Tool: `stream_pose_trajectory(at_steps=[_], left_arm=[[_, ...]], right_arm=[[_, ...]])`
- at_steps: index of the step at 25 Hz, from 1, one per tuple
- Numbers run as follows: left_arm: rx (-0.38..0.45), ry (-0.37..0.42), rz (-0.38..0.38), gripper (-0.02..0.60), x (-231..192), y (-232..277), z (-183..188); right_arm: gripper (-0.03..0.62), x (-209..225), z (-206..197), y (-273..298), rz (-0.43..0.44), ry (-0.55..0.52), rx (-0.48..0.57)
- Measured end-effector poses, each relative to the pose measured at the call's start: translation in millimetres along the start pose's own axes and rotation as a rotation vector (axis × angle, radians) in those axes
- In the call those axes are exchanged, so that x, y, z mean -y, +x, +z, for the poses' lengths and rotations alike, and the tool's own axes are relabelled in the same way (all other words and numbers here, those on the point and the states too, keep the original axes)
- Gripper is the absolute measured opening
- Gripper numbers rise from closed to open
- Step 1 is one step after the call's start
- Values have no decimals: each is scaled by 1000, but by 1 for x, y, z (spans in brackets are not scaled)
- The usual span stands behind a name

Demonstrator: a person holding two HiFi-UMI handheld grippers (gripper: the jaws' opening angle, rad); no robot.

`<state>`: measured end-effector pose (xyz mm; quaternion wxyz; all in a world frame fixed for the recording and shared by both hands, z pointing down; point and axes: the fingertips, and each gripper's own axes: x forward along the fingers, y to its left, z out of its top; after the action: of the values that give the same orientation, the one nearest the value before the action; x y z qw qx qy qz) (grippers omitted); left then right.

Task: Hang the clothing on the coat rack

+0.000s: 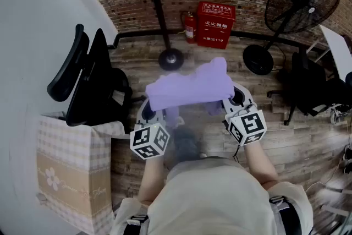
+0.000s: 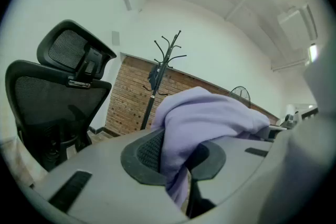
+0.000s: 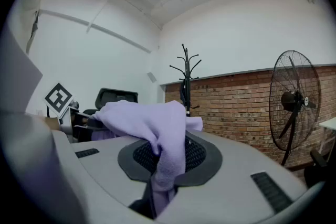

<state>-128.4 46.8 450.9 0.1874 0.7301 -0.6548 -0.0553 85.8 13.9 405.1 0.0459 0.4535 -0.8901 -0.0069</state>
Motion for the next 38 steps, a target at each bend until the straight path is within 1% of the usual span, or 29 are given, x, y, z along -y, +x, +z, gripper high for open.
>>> stream_pose_trajectory(at_steps=[4,7,11,22,31,38], left_arm=[[0,17,-10,51,12,-29,-5],[3,15,-17,51,19,-41,-3],[11,21,-17,51,24,-49,2],[29,20,-10,51,39,-61,8],[35,20,-27,51,50,-53,10],[51,11,-38,51,45,-26,19]], right_arm=[[48,-10,2,-31,-7,-1,10],[48,-14,9,-43,-4,-13,26],[48,-15,16,-50,-5,-13,49],[48,-13,19,-66,7,1,53],[48,-1,16,-69,-7,33,57],[49,12,18,-44,-7,34,68]])
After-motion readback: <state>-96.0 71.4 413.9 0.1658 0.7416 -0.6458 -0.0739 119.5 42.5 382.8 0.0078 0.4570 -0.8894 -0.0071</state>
